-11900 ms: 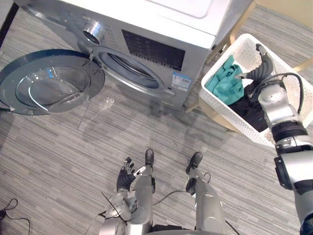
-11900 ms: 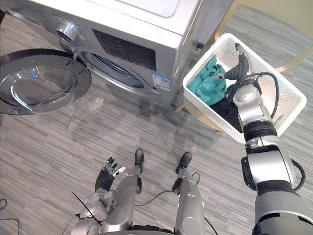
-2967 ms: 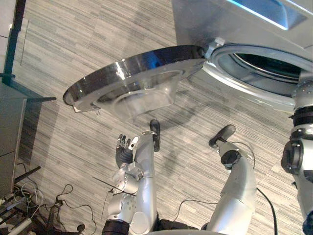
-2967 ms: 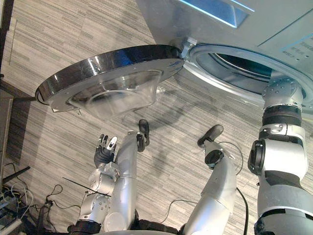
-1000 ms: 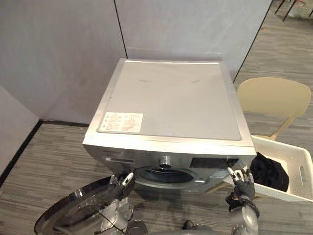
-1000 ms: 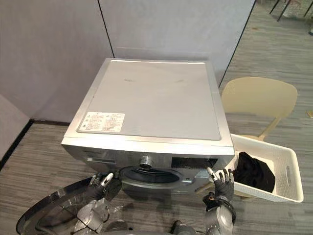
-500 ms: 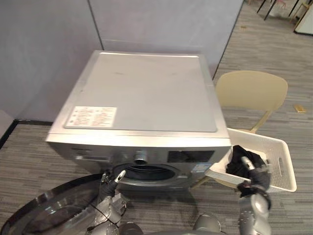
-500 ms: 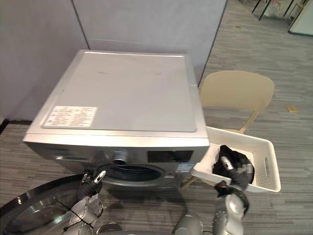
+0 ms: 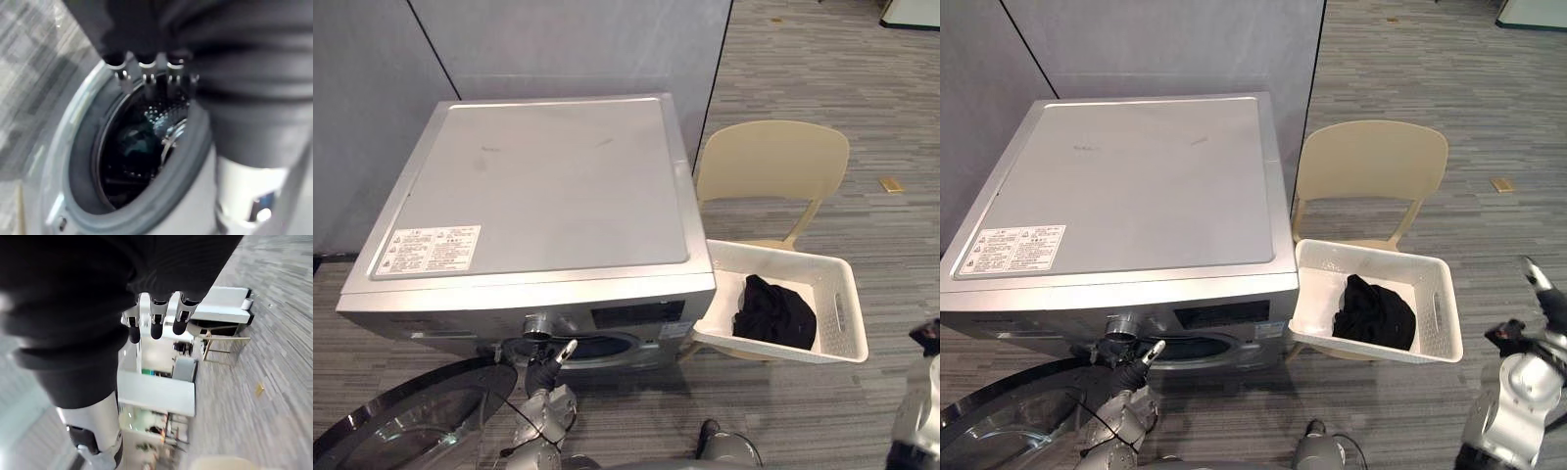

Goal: Pick up the laundry basket with both hands and put the clothes into the washing machine.

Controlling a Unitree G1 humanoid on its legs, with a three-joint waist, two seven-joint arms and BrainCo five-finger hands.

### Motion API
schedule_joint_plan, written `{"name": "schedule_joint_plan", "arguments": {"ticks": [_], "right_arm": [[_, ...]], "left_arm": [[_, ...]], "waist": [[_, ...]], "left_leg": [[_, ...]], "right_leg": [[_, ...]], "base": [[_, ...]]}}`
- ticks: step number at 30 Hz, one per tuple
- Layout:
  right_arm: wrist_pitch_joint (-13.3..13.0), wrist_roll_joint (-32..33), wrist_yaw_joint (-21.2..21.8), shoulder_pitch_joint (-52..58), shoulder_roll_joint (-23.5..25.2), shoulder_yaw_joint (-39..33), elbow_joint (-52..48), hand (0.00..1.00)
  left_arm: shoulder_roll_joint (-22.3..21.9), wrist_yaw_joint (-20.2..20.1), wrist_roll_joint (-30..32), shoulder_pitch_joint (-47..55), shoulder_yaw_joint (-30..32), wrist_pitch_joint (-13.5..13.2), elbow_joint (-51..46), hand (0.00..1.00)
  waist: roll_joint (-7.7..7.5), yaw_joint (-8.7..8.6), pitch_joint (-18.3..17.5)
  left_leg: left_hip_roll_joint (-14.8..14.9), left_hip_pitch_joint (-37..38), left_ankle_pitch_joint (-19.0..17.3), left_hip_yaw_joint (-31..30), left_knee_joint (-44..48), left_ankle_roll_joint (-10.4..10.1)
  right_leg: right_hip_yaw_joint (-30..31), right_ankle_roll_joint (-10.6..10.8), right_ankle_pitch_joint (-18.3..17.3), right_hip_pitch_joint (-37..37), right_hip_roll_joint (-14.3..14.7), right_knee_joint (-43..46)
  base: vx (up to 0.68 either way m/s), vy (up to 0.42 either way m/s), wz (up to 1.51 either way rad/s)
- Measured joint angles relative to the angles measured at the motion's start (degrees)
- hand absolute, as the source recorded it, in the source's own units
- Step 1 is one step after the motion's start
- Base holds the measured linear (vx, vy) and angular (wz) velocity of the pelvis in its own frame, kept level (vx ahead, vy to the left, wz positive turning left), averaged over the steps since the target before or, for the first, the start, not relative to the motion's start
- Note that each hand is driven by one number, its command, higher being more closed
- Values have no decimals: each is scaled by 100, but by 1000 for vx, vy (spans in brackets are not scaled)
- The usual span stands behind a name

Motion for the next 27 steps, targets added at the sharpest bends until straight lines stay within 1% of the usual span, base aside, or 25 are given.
{"name": "schedule_joint_plan", "arguments": {"ticks": [1,2,3,5,6,8,9,10,11,12,13,14,15,19,22,24,26,27], "right_arm": [[103,-130,287,-275,-596,483,498,0],[125,-183,434,-427,-872,742,738,0],[179,-269,735,-765,-1360,1273,1159,0],[217,-409,1197,-1272,-2042,2062,1737,0],[217,-430,1307,-1365,-2203,2257,1866,0],[221,-630,1768,-1445,-2802,2897,2208,0],[224,-693,1921,-1445,-2941,3036,2285,0],[225,-776,2084,-1445,-3012,3117,2324,0],[220,-863,2238,-1448,-3107,3224,2363,0],[219,-895,2308,-1454,-3155,3298,2394,0],[216,-985,2423,-1490,-3188,3435,2522,0],[217,-1028,2466,-1511,-3205,3513,2588,0],[214,-1115,2586,-1582,-3294,3662,2770,0],[196,-1347,2646,-1747,-3456,3777,2990,0],[192,-1369,2642,-1870,-3493,3873,3063,0],[191,-1373,2642,-1884,-3499,3929,3131,0],[201,-1479,2638,-1941,-3500,3949,3159,0],[201,-1491,2638,-1986,-3500,3965,3178,0]], "left_arm": [[46,-102,18,77,-48,0,34,0],[74,-143,49,101,-114,-3,57,0],[146,-217,69,173,-192,-3,77,0],[212,-354,69,305,-267,-19,78,0],[220,-377,69,326,-316,-31,81,0],[275,-459,67,335,-505,-65,136,0],[293,-507,67,314,-561,-79,136,0],[320,-539,66,306,-625,-94,135,0],[335,-616,64,266,-642,-99,135,0],[346,-633,62,245,-644,-106,135,0],[406,-639,54,208,-642,-123,133,0],[441,-641,51,203,-643,-124,133,0],[522,-642,42,178,-648,-126,132,0],[540,-639,12,92,-646,-136,121,0],[538,-638,-75,-50,-650,-187,75,0],[535,-636,-85,-128,-653,-236,51,0],[570,-630,-100,-275,-643,-248,37,0],[576,-629,-115,-294,-639,-248,30,0]], "waist": [[-17,0,9],[-26,21,16],[-18,30,22],[21,56,55],[32,59,77],[39,85,145],[33,83,200],[-21,85,250],[9,73,323],[-9,72,375],[-74,68,482],[-103,66,500],[-138,62,546],[-78,85,708],[-37,95,871],[-26,132,949],[-16,154,1182],[-16,162,1226]], "left_leg": [[-75,-21,0,52,-31,0],[-100,-37,0,92,-31,-1],[-134,-115,-1,108,-30,-1],[-169,-240,-1,111,-45,0],[-176,-267,-2,111,-63,-1],[-217,-339,-10,131,-235,-8],[-228,-354,-32,146,-269,-37],[-240,-368,-55,183,-335,-67],[-256,-371,-107,211,-377,-122],[-262,-379,-146,219,-380,-126],[-295,-402,-156,239,-369,-122],[-308,-445,-160,240,-356,-116],[-346,-613,-165,234,-305,-104],[-375,-832,-191,179,-151,-60],[-374,-914,-192,178,-90,-58],[-374,-1016,-224,177,9,-16],[-375,-1167,-317,121,227,8],[-373,-1217,-345,104,279,7]], "right_leg": [[16,28,226,65,-8,-330],[35,39,310,79,-9,-456],[35,46,442,89,-8,-654],[34,47,621,34,-3,-865],[34,45,654,18,-3,-899],[20,41,782,-92,5,-1008],[23,43,822,-115,6,-1046],[49,41,868,-191,6,-1051],[88,42,923,-245,3,-1063],[107,43,948,-272,1,-1072],[133,46,994,-301,-30,-1094],[142,43,1014,-344,-43,-1097],[147,34,1089,-478,-85,-1128],[158,24,1144,-617,-130,-1125],[158,11,1163,-678,-140,-1092],[167,11,1162,-799,-174,-976],[177,10,1161,-896,-222,-871],[185,9,1161,-946,-232,-830]], "base": [[-51,102,-12],[-80,93,-11],[-72,48,-5],[-91,31,-1],[-88,20,3],[-66,16,1],[-76,18,-9],[-73,25,-12],[-85,28,-15],[-85,34,-12],[-81,25,-8],[-104,23,-4],[-74,11,0],[-50,7,1],[0,0,0],[-26,9,-2],[-68,25,1],[-76,23,3]]}}
